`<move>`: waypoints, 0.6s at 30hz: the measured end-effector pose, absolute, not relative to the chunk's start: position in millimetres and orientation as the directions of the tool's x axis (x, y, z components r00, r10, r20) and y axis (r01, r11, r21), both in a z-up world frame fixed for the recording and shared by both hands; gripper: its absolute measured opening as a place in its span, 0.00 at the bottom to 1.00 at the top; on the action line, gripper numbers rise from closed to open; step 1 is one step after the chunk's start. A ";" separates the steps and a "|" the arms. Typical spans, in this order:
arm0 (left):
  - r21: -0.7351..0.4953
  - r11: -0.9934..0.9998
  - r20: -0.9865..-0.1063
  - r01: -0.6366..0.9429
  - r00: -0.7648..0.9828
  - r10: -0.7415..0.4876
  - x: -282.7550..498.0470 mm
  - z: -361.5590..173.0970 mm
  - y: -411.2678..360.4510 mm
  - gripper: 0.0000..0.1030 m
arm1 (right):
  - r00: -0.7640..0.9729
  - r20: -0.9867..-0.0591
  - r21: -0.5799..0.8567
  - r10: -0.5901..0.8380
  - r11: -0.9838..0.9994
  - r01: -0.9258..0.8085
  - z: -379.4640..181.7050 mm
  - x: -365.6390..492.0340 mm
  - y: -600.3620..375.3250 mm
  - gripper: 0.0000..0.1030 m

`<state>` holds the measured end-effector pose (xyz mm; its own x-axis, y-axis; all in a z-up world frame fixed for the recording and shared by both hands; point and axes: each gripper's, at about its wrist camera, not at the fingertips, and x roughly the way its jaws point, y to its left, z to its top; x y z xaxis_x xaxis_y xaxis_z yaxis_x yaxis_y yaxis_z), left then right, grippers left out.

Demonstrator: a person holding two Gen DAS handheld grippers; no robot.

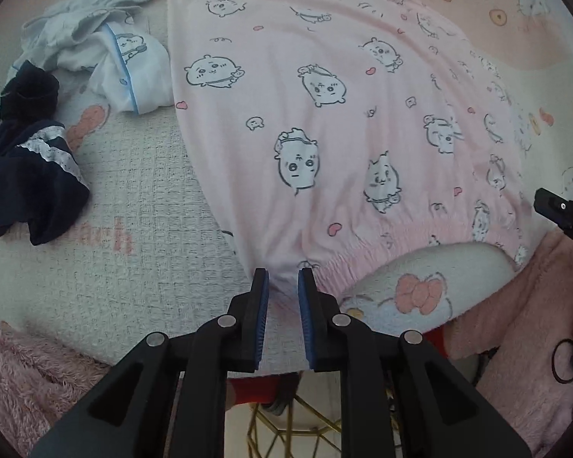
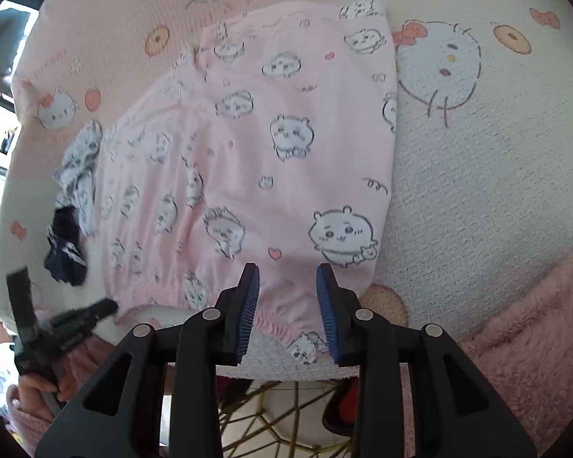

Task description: Fold clothes

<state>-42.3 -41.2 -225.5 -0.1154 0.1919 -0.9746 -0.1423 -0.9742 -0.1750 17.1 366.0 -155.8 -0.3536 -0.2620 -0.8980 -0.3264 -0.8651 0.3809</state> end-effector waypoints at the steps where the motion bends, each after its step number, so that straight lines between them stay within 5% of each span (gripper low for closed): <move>1: -0.172 -0.972 -0.972 -0.162 -0.131 0.194 -47.3 -219.7 -36.5 0.17 | -0.363 -0.898 0.374 -0.250 -0.868 -0.326 -150.1 9.1 371.6 0.30; 10: -0.164 -0.918 -0.918 -0.361 -0.285 0.276 -167.7 -181.7 73.6 0.17 | -0.416 -0.908 0.229 -0.059 -0.900 -0.372 -141.8 -105.9 412.7 0.30; 18: -0.201 -0.900 -0.878 -0.387 -0.336 0.341 -294.4 -203.2 172.3 0.17 | -0.427 -0.904 0.188 0.023 -0.875 -0.447 -178.3 -168.7 463.1 0.31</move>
<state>-294.4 172.3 -203.2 -0.3363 0.3405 -0.8780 -0.3866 -0.9001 -0.2010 -168.7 463.1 -178.3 -0.4272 0.0234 -0.9039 -0.4465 -0.8747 0.1884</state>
